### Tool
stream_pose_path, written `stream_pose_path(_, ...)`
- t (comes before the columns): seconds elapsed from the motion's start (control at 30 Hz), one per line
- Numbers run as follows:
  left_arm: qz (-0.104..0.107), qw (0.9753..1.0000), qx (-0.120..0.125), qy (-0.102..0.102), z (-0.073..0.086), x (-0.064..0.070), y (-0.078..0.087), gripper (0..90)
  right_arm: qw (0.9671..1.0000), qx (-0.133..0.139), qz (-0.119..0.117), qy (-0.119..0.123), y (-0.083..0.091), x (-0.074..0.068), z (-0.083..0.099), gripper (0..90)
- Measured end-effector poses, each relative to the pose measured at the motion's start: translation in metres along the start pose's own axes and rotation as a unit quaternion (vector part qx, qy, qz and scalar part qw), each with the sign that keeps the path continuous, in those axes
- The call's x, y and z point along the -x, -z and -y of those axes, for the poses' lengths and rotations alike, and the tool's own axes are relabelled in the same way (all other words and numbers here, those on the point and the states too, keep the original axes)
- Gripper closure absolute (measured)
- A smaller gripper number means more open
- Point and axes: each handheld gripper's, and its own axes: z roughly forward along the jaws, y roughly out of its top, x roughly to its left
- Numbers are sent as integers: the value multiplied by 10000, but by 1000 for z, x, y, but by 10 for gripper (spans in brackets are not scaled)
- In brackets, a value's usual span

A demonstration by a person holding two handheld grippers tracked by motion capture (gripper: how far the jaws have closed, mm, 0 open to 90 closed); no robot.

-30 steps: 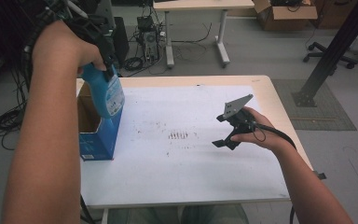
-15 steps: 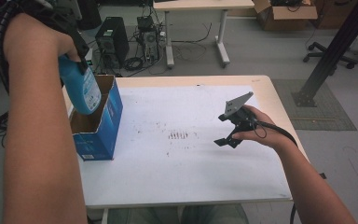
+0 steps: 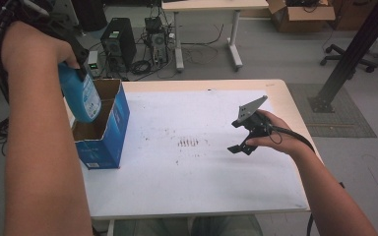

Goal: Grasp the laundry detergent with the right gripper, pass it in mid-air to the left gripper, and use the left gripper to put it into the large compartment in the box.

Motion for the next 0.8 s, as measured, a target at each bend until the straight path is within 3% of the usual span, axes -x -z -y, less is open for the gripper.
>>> stream_pose_path(0.43,32,9999,-89,41,-2,-10,-25,381,9996,-267,-8,12,14,0,-9,25)
stream_pose_path(0.8,46,9998,-161,46,-1,-15,-46,382,9978,-647,-30,107,37,-3,-19,26)
